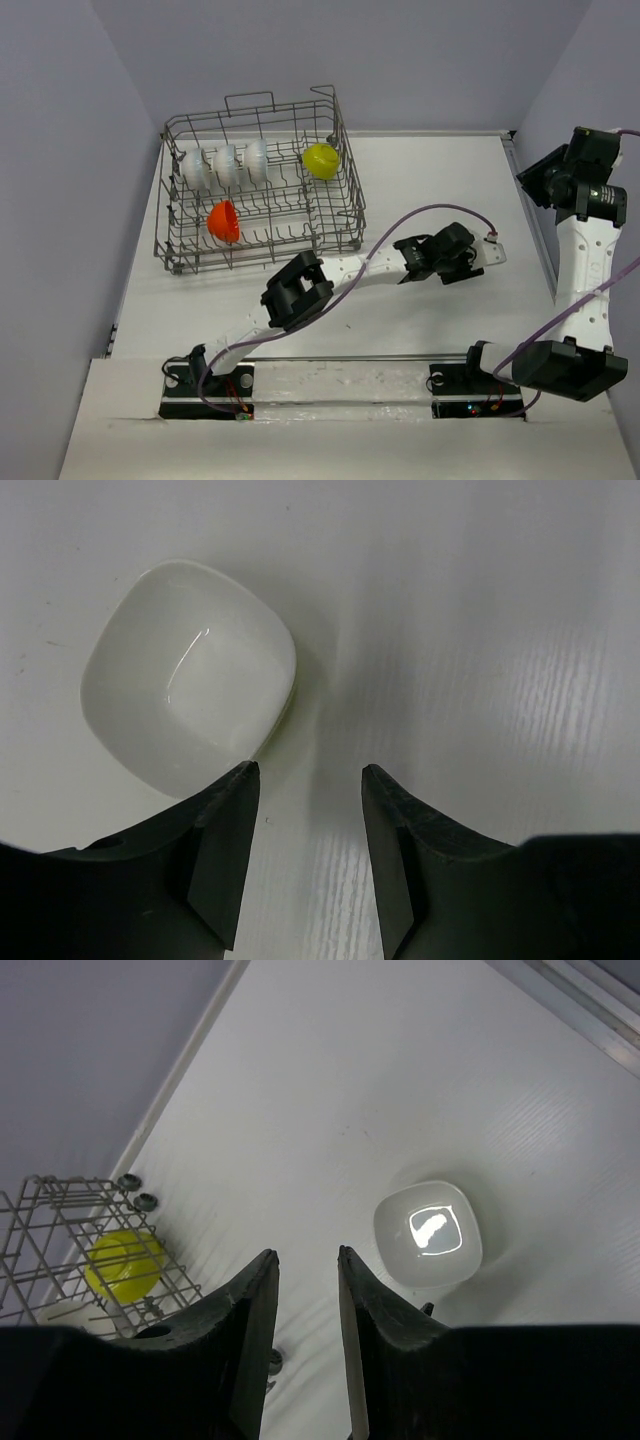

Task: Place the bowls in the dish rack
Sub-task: Pick up the bowl from the center of the board.

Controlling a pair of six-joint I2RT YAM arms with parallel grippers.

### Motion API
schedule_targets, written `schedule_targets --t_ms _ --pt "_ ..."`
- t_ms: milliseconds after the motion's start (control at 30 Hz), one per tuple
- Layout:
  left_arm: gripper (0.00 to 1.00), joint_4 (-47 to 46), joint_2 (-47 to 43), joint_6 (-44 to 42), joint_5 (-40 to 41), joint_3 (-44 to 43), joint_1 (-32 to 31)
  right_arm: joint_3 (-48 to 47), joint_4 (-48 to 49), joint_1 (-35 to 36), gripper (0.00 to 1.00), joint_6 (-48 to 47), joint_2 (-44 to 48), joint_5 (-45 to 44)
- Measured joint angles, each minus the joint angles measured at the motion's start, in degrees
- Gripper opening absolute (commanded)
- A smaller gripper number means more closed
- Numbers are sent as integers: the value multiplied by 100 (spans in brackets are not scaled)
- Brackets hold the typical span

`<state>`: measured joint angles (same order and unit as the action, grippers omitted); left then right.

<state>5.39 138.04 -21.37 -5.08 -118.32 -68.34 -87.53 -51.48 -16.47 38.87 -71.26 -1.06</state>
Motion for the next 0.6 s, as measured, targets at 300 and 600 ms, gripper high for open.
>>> schedule_targets --t_ms 300,600 --pt "58 -70 291 -280 254 -404 70 -105 -63 0 36 20 28 81" --pt "59 -245 470 -439 396 -632 133 -105 -66 0 37 39 28 225"
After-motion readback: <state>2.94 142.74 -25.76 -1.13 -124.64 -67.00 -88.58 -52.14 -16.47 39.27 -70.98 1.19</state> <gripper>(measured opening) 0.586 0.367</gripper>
